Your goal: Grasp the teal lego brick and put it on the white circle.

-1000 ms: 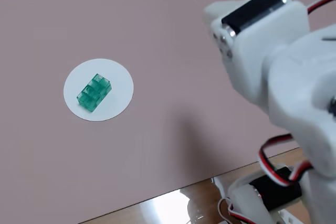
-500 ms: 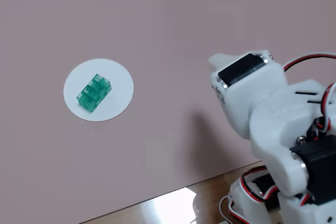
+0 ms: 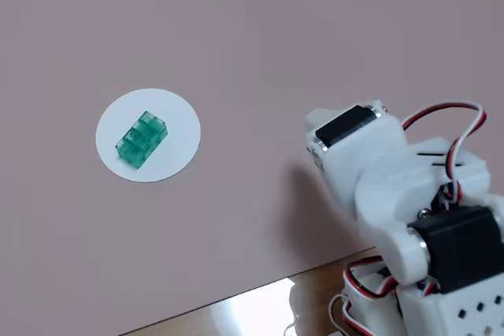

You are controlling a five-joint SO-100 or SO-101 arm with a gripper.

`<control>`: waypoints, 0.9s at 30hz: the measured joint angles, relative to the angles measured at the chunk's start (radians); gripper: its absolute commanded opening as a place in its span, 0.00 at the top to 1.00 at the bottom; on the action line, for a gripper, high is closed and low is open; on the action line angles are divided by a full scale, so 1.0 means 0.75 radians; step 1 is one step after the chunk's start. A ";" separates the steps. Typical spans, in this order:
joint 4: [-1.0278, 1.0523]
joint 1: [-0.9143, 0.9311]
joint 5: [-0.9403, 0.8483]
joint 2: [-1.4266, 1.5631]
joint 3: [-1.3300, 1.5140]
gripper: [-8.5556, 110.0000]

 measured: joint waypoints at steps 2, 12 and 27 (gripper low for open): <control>-0.014 0.000 0.000 0.000 0.025 0.90; -0.047 0.000 0.016 0.000 0.063 0.90; -0.047 -0.008 0.016 0.000 0.067 0.93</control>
